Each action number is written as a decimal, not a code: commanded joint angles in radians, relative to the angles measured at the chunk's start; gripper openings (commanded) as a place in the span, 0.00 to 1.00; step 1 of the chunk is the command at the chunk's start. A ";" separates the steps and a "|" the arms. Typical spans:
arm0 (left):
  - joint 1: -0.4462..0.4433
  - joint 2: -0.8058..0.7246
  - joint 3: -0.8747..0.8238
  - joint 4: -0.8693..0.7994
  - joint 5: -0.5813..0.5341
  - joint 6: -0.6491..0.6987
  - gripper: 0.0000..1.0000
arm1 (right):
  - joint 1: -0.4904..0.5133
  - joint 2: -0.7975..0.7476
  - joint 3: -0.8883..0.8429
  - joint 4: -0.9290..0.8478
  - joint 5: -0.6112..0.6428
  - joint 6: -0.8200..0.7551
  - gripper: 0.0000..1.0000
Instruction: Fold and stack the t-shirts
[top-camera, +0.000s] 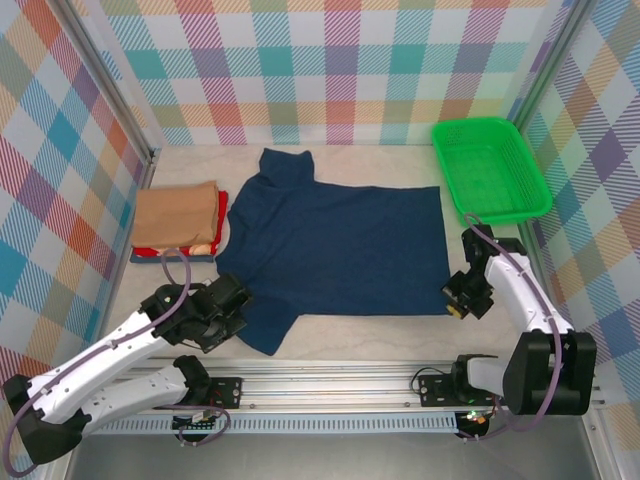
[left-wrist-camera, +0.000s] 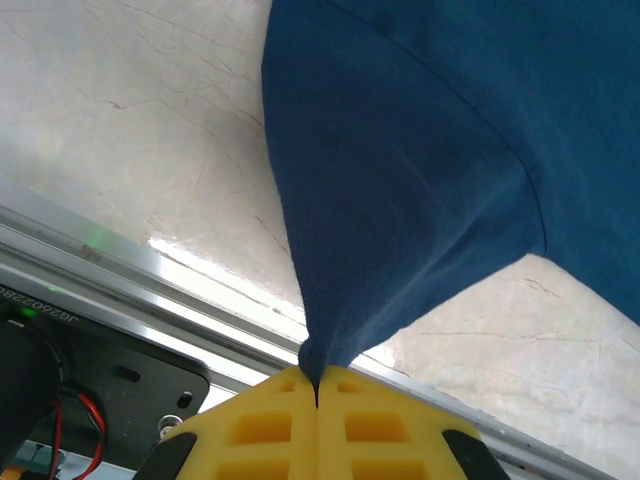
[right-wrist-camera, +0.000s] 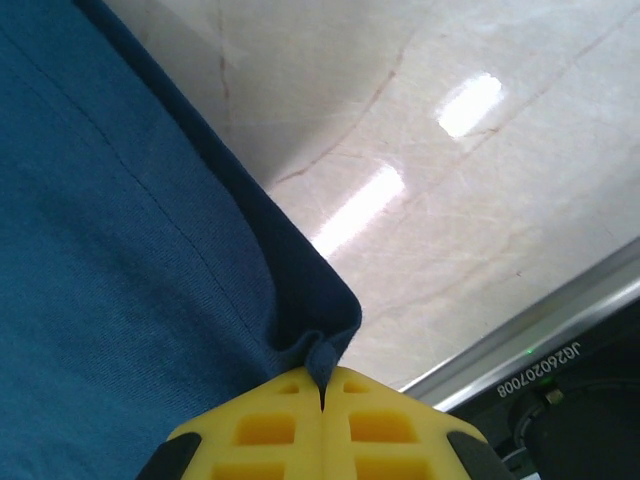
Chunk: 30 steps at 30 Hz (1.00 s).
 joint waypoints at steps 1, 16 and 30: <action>-0.017 0.040 0.037 -0.041 -0.034 -0.022 0.00 | 0.004 -0.027 -0.021 -0.076 0.040 0.046 0.00; 0.098 0.256 0.249 0.145 -0.132 0.178 0.00 | 0.003 0.101 0.066 0.004 0.072 -0.009 0.00; 0.328 0.482 0.423 0.270 -0.079 0.409 0.00 | 0.003 0.331 0.253 0.058 0.103 -0.052 0.00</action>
